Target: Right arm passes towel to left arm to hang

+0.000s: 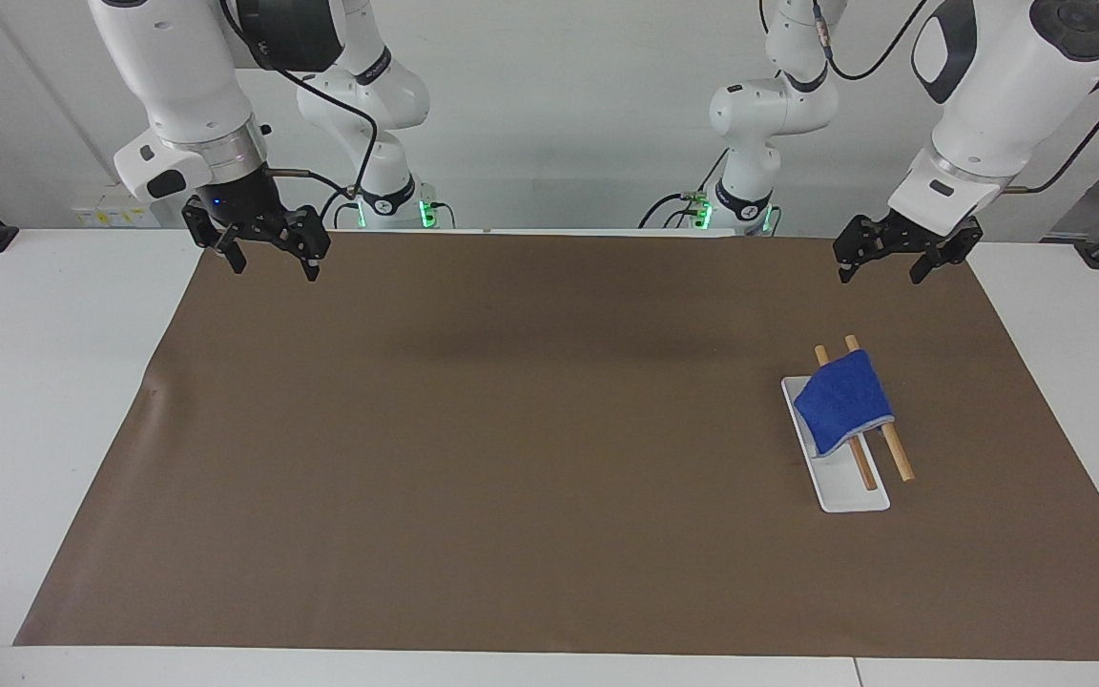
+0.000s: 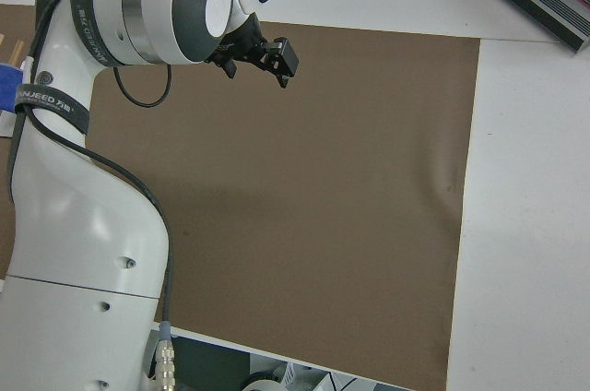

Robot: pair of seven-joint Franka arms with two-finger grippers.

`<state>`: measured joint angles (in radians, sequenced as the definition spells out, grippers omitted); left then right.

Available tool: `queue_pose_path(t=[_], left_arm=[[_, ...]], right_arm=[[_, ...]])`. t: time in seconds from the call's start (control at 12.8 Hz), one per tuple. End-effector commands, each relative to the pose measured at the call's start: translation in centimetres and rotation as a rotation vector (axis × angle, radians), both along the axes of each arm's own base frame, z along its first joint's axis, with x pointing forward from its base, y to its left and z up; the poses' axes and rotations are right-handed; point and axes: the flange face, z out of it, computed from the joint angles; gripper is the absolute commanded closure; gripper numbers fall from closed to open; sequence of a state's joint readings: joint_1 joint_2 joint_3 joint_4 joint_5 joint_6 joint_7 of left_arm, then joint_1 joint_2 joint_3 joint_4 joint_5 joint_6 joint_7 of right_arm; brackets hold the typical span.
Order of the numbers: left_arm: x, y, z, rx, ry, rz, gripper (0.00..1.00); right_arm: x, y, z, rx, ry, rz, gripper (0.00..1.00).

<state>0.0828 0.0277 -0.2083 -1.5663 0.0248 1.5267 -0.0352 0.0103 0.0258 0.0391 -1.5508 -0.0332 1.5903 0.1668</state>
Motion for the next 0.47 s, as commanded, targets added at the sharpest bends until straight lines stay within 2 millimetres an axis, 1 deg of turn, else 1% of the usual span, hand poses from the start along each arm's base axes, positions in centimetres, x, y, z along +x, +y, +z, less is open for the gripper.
queue_pose_path(t=[0.0,0.16,0.24,0.39], left_arm=[[-0.5,-0.5,0.2,0.026,-0.025,-0.006,0.0],[-0.5,-0.2,0.2,0.024,-0.024,-0.012,0.0],[-0.6,0.5,0.3,0.026,-0.016,-0.001,0.0],[-0.7,0.8,0.4,0.026,-0.024,0.003,0.0]], right_arm=[[-0.5,-0.3,0.0,0.019,-0.009,0.015,0.0],[-0.5,-0.6,0.0,0.018,-0.008,0.012,0.0],[-0.4,-0.7,0.1,0.019,-0.013,0.007,0.0],[-0.5,-0.5,0.0,0.019,-0.011,0.01,0.0]])
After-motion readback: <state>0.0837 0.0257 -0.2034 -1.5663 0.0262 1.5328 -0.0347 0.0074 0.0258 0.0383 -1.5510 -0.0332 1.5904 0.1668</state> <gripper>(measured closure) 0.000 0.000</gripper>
